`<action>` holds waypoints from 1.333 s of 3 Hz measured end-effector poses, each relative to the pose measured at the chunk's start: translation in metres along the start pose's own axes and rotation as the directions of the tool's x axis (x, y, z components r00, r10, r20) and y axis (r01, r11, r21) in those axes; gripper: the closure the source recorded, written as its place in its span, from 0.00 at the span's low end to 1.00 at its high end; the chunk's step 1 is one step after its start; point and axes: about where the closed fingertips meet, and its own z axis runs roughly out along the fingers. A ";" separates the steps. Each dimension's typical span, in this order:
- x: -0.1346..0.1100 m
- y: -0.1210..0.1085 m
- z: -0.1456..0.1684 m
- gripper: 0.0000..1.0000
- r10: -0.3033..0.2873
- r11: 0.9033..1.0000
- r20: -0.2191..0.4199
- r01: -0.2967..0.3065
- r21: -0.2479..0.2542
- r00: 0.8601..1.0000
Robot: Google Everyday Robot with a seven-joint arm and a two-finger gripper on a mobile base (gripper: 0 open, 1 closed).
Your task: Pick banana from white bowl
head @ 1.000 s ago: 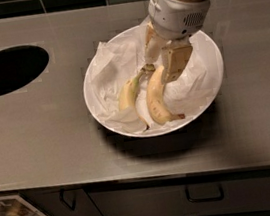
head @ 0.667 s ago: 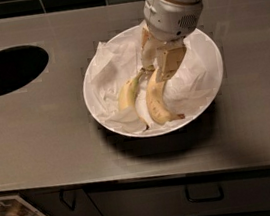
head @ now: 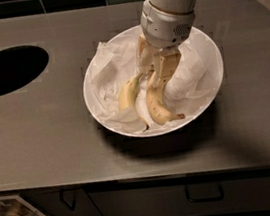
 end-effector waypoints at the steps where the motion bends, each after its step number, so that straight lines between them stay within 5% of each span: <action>1: 0.002 -0.001 0.011 0.54 -0.021 1.000 0.007 0.021 -0.018 1.000; 3: 0.001 0.001 0.021 0.53 -0.138 0.989 0.038 0.140 -0.044 0.990; 4: -0.001 0.002 0.021 0.54 -0.233 0.971 0.056 0.235 -0.043 0.971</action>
Offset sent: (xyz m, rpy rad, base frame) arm -0.0064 -0.0019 -0.0303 -0.0299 0.0668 0.1365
